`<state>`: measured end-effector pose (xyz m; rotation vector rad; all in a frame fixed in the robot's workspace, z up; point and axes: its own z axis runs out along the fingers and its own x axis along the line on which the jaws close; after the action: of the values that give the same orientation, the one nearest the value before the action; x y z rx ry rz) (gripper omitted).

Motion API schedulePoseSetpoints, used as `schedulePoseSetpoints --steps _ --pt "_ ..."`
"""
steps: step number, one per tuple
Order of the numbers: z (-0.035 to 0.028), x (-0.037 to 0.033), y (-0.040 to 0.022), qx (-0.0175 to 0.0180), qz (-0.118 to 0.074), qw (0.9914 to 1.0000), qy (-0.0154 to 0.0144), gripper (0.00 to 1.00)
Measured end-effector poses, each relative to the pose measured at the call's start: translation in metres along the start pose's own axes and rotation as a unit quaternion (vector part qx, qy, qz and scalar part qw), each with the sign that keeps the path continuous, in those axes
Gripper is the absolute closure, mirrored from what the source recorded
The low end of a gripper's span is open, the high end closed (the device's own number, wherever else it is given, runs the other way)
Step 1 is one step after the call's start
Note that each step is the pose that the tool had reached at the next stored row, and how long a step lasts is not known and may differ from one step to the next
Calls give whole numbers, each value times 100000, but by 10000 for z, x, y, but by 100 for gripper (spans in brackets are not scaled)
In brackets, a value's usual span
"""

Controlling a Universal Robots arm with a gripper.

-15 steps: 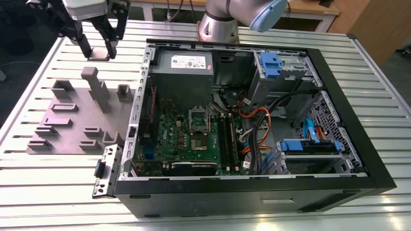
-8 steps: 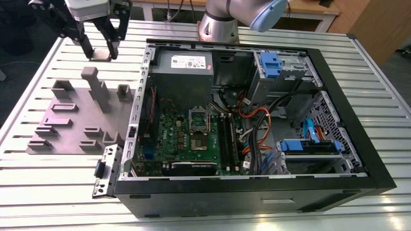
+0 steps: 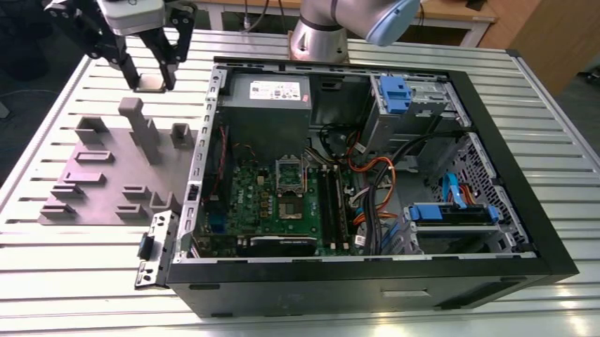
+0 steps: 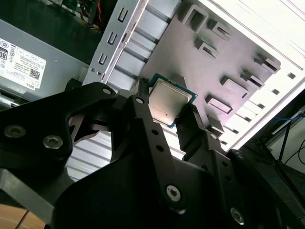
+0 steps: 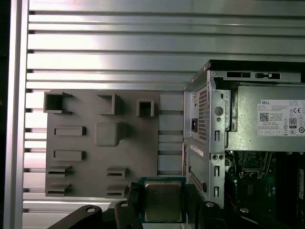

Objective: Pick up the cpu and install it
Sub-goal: 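Pick up the cpu and move it towards the insertion slot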

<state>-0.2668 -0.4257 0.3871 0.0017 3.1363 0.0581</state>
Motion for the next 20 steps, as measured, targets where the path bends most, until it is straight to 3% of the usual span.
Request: schedulePoseSetpoints --steps 6,13,15,18,20 --pt "1 -141 -14 -1 37 100000 69 53" --pt "-1 -186 -127 -5 210 100000 64 53" --pt "-2 -236 -136 6 221 100000 73 53" --pt "-1 -364 -141 2 228 100000 75 53" --pt "0 -404 -141 -3 222 100000 69 53"
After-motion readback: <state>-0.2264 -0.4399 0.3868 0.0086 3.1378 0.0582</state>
